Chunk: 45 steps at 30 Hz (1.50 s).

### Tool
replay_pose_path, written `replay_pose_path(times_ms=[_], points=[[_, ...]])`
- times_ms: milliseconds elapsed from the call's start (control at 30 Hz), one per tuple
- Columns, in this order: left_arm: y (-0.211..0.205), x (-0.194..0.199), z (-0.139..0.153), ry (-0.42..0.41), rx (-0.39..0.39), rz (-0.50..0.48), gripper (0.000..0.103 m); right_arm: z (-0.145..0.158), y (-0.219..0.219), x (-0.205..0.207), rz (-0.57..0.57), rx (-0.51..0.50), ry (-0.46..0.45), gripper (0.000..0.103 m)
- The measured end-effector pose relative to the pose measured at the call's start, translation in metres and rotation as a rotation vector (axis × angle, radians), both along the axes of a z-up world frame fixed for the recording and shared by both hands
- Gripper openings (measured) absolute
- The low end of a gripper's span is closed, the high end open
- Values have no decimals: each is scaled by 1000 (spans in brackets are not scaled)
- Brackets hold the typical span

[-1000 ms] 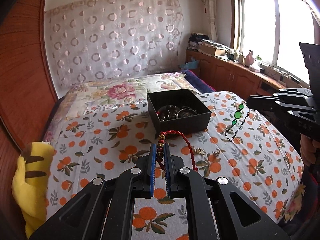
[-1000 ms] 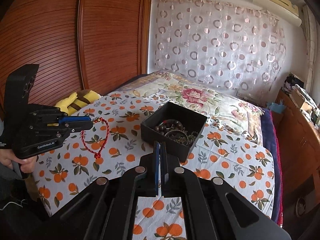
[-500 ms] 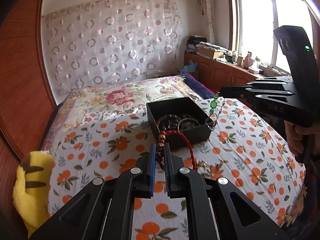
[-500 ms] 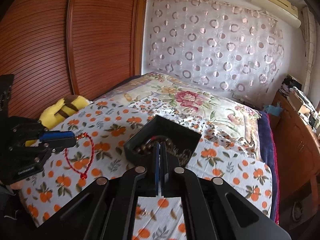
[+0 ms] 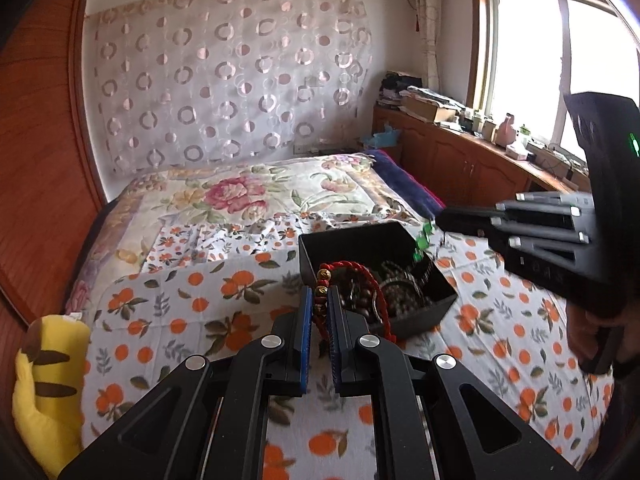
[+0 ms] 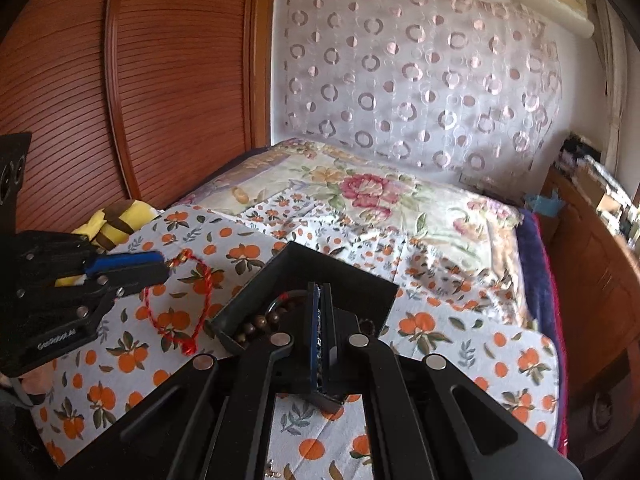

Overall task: Organize jewelry
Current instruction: 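Carry the necklace and red bracelet over the black box and open both tools, then grasp a small silver earring with the right tool while the left tool grasps a gold earring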

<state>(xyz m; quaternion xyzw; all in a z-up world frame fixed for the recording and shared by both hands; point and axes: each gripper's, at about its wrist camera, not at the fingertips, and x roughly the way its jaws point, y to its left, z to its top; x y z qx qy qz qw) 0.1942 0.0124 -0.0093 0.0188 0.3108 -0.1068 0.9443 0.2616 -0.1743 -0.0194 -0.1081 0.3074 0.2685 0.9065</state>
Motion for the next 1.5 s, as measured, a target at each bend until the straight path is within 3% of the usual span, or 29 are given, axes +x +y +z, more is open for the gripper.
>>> replay_pose_path(times_ms=[200,500,600,733,833,867,967,1433,1500], points=[[-11,31,-6,21,-5,3,7,-18,-11,14,-28,21,70,2],[-36,59,-9,34,4,-10,7,-32,-43,-10,-27,18,84,3],[-41,61,-7,38,22,-10,24,-38,-46,-20,-18,17,85,3],[-41,52,-7,32,43,-2,42,-44,-47,-35,7,23,93,3],[-40,41,-12,56,57,-11,47,-52,-44,-53,38,28,100,3],[-39,36,-14,55,66,-19,49,-55,-43,-57,44,29,104,7],[-39,19,-20,60,88,-43,59,-67,-38,-72,63,22,116,34],[-38,-24,-68,145,131,-108,62,-104,-17,-85,113,-106,182,34],[-37,-25,-72,155,132,-107,62,-107,-16,-85,111,-122,181,25]])
